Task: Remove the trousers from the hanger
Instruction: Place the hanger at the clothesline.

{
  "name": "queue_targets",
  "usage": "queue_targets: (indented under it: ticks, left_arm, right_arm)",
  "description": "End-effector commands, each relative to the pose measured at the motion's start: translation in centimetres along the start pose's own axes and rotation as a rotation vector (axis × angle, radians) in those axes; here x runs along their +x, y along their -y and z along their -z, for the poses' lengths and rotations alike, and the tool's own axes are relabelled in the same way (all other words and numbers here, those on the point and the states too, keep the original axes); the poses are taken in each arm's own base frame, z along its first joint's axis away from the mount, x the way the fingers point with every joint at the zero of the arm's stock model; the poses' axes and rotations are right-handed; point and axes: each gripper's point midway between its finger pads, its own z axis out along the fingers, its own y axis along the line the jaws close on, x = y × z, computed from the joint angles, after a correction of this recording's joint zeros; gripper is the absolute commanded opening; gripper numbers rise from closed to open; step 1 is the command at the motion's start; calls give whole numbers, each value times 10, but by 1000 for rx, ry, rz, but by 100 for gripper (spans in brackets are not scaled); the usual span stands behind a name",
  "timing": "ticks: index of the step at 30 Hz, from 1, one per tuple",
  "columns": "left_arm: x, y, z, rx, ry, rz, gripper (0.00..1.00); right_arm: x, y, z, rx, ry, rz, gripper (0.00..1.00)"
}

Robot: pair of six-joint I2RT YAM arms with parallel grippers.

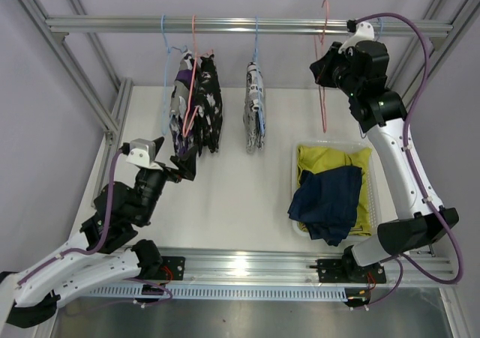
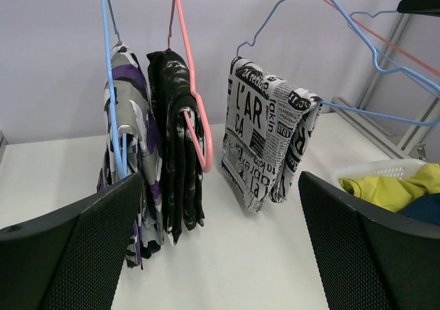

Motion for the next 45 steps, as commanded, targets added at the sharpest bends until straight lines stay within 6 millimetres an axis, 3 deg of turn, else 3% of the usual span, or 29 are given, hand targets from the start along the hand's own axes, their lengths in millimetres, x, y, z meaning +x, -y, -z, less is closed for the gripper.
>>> queue_targets:
  ticks: [1, 6, 17, 28, 33, 34, 37, 40, 45]
  left_arm:
    - [-2, -2, -4, -19, 20, -11, 99]
    - [-1, -2, -5, -17, 19, -14, 99]
    - [-2, -3, -4, -23, 25, -19, 99]
    - [-4, -5, -2, -25, 34, -13, 99]
    - [-5, -8, -2, -37, 40, -19, 99]
    - [-5, -9, -2, -42, 41, -20, 99]
    - [-7, -10, -1, -46, 46, -22, 99]
    - [-7, -11, -1, -50, 49, -22, 99]
    - [-8, -13, 1, -57, 55, -24, 99]
  right_arm:
    - [-20, 14, -6, 28, 43, -21, 0]
    - [-16, 36, -18, 53, 24, -43, 0]
    - [17, 65, -42, 87, -46, -72, 0]
    - [35, 77, -24, 118, -60, -87, 0]
    - [41, 80, -14, 129, -70, -92, 28]
    - [45, 81, -12, 134, -75, -93, 41]
    - [42, 79, -2, 138, -62, -91, 57]
    - [38, 74, 8, 126, -55, -89, 66]
    - [46, 66, 30, 118, -60, -87, 69]
